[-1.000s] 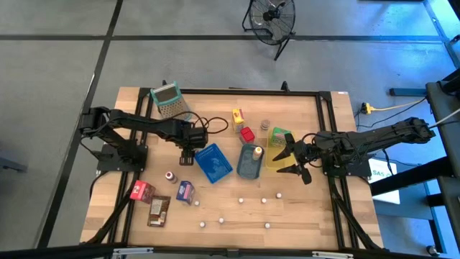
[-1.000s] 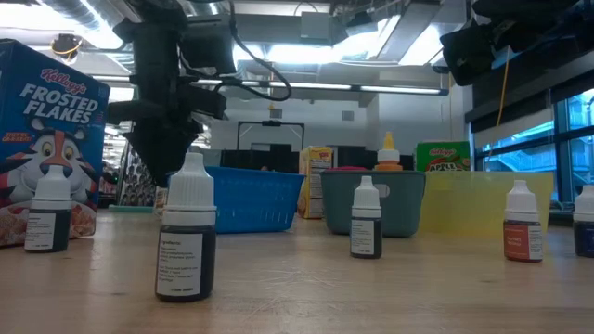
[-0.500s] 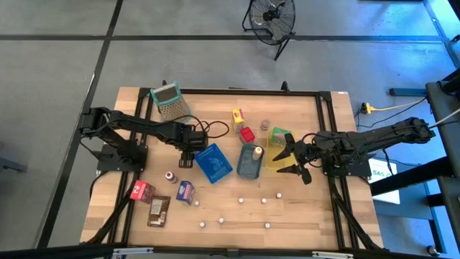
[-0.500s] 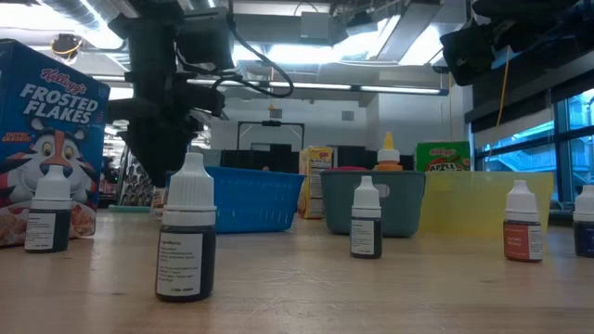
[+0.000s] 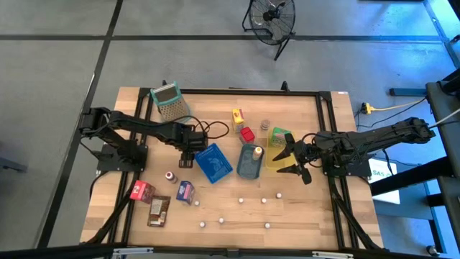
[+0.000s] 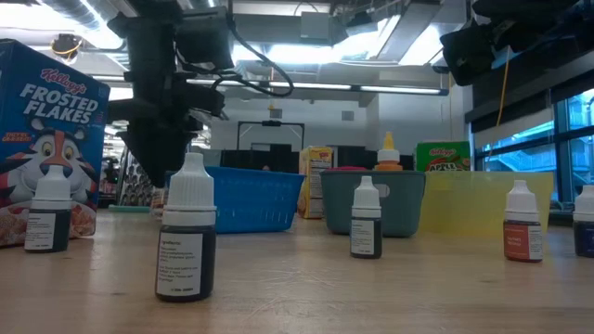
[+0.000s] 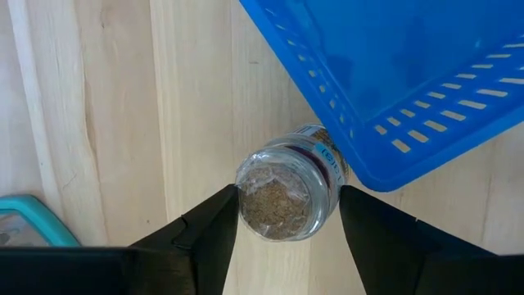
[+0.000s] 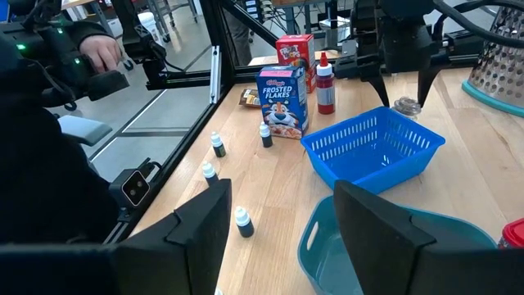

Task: Pick & Place Kitchen Items
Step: Put the brown seasoning bottle into the blue bin

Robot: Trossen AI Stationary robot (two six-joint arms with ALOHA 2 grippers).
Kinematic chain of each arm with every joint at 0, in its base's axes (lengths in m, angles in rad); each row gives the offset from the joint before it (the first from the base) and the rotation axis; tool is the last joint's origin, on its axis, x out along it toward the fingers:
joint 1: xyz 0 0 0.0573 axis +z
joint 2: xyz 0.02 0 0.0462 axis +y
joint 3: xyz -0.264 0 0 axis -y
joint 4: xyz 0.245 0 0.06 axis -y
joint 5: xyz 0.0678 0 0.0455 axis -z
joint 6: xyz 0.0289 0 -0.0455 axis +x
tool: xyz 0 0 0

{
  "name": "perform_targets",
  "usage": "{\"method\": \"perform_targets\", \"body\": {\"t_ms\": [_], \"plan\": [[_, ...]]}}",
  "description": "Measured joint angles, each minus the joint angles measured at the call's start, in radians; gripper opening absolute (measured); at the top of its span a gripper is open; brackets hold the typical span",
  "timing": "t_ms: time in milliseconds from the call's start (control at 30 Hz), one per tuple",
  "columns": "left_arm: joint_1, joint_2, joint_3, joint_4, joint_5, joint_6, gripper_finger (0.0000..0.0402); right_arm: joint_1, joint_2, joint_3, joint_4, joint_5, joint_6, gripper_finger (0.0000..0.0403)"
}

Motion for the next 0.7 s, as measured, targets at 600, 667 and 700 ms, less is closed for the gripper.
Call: {"method": "perform_targets", "body": {"t_ms": [600, 667, 700], "plan": [[0.0, 0.0, 0.0, 0.003, 0.0, -0.007, 0.0207, 0.0, 0.0, 0.0, 0.0, 0.0, 0.0, 0.0217], [0.0, 0.0, 0.0, 0.003, 0.0, -0.008, 0.0207, 0.0, 0.0, 0.0, 0.0, 0.0, 0.0, 0.0217], [0.0, 0.0, 0.0, 0.003, 0.001, -0.007, 0.0208, 0.0, 0.0, 0.0, 0.0, 0.0, 0.0, 0.0217]]}}
